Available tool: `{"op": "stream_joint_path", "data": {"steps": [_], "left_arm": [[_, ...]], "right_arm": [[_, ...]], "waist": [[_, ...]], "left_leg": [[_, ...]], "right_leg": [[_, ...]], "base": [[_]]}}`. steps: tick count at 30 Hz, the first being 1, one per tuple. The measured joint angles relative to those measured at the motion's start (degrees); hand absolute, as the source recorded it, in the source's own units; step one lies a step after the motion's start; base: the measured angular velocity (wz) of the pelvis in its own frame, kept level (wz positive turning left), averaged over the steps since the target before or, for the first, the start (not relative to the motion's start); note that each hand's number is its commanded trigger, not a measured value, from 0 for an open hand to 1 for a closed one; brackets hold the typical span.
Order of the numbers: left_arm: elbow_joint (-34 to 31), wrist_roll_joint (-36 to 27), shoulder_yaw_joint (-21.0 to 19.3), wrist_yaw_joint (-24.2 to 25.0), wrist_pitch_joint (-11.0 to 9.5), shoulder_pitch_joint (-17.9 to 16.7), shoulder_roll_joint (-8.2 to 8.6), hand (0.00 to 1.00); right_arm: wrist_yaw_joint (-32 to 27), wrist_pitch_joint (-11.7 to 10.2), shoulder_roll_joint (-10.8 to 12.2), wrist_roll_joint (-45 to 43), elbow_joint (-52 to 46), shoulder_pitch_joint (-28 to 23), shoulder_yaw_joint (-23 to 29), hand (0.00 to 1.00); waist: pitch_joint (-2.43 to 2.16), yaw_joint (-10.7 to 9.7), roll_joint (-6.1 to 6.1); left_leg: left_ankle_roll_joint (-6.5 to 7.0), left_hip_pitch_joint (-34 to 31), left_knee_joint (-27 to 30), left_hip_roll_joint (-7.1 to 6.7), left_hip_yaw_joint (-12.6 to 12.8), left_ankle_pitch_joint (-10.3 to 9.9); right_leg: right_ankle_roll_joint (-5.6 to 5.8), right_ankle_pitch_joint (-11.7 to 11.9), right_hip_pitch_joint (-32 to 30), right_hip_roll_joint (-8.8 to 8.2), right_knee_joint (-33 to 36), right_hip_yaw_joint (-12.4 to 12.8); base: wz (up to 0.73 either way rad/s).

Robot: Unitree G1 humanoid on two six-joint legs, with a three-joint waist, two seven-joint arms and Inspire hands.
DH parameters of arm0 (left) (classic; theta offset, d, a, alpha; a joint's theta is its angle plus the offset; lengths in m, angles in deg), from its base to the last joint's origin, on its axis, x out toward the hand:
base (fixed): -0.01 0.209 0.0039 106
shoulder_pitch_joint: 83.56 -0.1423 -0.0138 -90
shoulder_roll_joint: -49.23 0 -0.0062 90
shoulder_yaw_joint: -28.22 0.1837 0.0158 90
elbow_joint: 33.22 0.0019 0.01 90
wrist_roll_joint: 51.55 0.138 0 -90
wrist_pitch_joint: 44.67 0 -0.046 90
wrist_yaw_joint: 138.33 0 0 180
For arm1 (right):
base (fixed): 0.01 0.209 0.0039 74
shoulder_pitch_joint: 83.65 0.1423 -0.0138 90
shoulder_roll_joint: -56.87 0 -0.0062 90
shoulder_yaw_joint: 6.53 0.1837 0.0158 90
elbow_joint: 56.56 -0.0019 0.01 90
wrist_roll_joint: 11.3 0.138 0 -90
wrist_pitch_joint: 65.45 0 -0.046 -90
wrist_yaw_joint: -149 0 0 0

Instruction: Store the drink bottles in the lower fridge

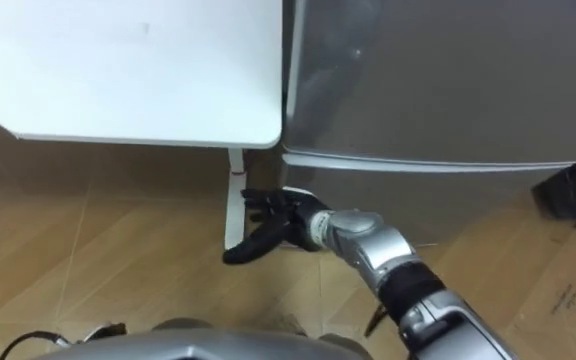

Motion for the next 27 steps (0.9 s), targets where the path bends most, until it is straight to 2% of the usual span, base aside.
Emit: {"op": "stream_joint_path", "data": {"steps": [2, 4, 7, 9, 11, 14, 16, 19, 21, 22, 25, 27], "left_arm": [[-0.1, 0.06, -1.59, 0.07, -0.86, -0.73, -0.04, 0.0], [-0.08, 0.03, -1.91, 0.22, -1.58, -0.97, -0.53, 0.0], [-0.03, 0.25, -3.09, 0.33, -2.89, -1.29, -1.3, 0.0], [0.01, 0.26, -3.16, 0.28, -3.35, -1.47, -1.74, 0.0], [0.21, 0.15, -4.27, 0.25, -3.46, -1.5, -2.08, 0.0], [0.47, 0.27, -5.8, 0.25, -4.32, -1.87, -2.13, 0.0], [0.43, 0.63, -6.2, 0.24, -4.44, -2.24, -2.13, 0.0], [0.46, 0.74, -8.94, 0.32, -4.33, -3.71, -1.79, 0.0], [0.47, 0.75, -10.83, 0.37, -4.2, -4.67, -1.5, 0.0], [0.47, 0.65, -11.8, 0.33, -4.03, -4.89, -1.24, 0.0], [0.48, 0.75, -13.57, 0.31, -3.13, -5.26, -0.27, 0.0], [0.47, 0.78, -15.15, 0.31, -2.7, -5.36, 0.27, 0.0]], "right_arm": [[-1.62, -0.86, 0.0, -3.66, 3.39, -2.81, 3.53, 0.0], [-2.59, -2.58, -0.47, -6.94, 7.03, -4.54, 5.58, 0.0], [-5.23, -4.61, -2.22, -13.44, 12.17, -7.89, 8.84, 0.0], [-7.41, -5.16, -3.29, -14.67, 16.17, -9.04, 10.85, 0.0], [-9.46, -6.47, -3.32, -14.28, 19.77, -9.47, 14.42, 0.0], [-11.22, -8.98, -2.87, -13.98, 22.46, -9.66, 15.5, 0.0], [-11.67, -9.43, -2.88, -13.9, 22.76, -10.6, 17.12, 0.0], [-12.3, -10.01, -2.86, -13.15, 24.97, -11.46, 20.05, 0.0], [-12.35, -10.18, -2.88, -11.81, 26.15, -12.0, 22.12, 0.0], [-12.6, -10.19, -2.91, -10.24, 27.39, -12.03, 23.05, 0.0], [-12.66, -10.13, -2.98, -5.77, 30.92, -12.06, 25.52, 0.0], [-12.71, -10.04, -3.02, -3.97, 32.43, -12.11, 26.98, 0.0]], "waist": [[0.13, -1.41, 0.26], [0.11, -2.48, 0.29], [0.02, -2.8, 0.62], [-0.08, -2.88, 0.78], [-0.07, -3.32, 0.8], [-0.02, -4.18, 0.9], [-0.11, -4.33, 1.06], [-0.05, -4.44, 1.41], [-0.11, -4.61, 1.61], [0.07, -4.66, 1.39], [0.07, -4.71, 1.43], [-0.13, -4.8, 1.78]], "left_leg": [[0.92, 0.37, 0.75, -0.82, -2.45, -0.54], [1.43, 0.33, 1.2, -1.07, -3.74, -0.88], [2.1, 0.18, 1.38, -1.95, -5.14, -1.18], [2.45, 0.15, 1.35, -2.3, -5.83, -1.19], [2.6, 0.16, 1.37, -2.56, -6.48, -1.17], [2.61, 0.32, 1.32, -2.82, -6.98, -1.17], [2.68, 0.81, 1.11, -2.82, -6.99, -1.23], [2.65, 2.22, 0.42, -2.81, -6.98, -1.25], [2.62, 2.81, 0.17, -2.71, -7.09, -1.26], [2.6, 2.91, 0.15, -2.7, -7.31, -1.25], [2.57, 2.83, 0.11, -2.83, -8.09, -1.24], [2.54, 2.69, 0.1, -2.86, -8.0, -1.22]], "right_leg": [[1.01, -0.56, 1.86, -0.6, -0.18, -1.07], [1.61, -0.85, 2.59, -0.62, -0.25, -0.73], [2.39, -1.0, 2.74, -0.64, -0.34, 2.14], [2.78, -1.07, 2.83, -0.85, -0.37, 2.69], [2.89, -1.07, 2.86, -0.87, -0.32, 3.76], [3.07, -1.18, 3.29, -0.76, -0.48, 5.33], [3.11, -1.21, 3.82, -0.54, -0.81, 6.34], [3.28, -1.16, 5.37, 0.1, -2.27, 8.46], [3.33, -1.14, 6.05, 0.28, -2.56, 8.5], [3.33, -1.14, 6.29, 0.32, -2.72, 8.49], [3.4, -1.18, 6.63, 0.35, -3.33, 8.45], [3.46, -1.24, 6.6, 0.39, -3.48, 8.51]], "base": [[0.54], [0.51], [0.25], [0.16], [0.09], [0.14], [0.07], [-0.01], [0.04], [0.11], [0.1], [0.06]]}}
